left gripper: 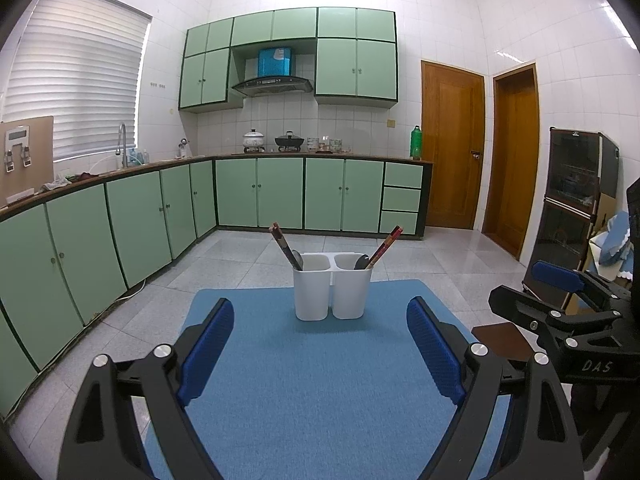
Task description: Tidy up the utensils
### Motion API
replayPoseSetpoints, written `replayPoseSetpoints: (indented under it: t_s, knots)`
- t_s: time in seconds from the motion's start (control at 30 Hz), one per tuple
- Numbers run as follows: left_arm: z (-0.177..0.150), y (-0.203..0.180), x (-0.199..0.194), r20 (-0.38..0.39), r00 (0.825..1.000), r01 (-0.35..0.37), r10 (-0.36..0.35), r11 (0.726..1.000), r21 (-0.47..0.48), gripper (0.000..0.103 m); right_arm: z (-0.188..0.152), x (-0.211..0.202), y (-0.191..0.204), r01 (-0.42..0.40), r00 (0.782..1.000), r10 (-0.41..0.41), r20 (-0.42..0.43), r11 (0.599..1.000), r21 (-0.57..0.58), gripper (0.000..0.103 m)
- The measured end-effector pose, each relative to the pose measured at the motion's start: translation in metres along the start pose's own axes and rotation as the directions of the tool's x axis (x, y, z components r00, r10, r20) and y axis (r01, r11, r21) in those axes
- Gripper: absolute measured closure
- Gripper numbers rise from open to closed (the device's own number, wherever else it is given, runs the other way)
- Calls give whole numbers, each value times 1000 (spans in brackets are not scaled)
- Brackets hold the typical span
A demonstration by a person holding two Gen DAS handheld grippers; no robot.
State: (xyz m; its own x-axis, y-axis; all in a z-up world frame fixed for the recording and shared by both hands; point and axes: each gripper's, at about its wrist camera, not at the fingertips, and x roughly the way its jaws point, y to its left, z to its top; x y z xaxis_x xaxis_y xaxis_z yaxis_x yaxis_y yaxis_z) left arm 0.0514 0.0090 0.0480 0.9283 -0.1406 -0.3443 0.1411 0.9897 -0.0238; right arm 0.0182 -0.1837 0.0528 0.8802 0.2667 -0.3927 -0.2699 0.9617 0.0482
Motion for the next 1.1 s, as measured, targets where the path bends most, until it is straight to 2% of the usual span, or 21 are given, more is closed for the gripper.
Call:
replayPoseSetpoints:
  t_s: [1.1]
  knots:
    - [-1, 4, -2, -4, 1000, 1, -1, 1000, -1, 17, 1, 0, 1, -4, 1000, 4, -6, 1000, 3, 7]
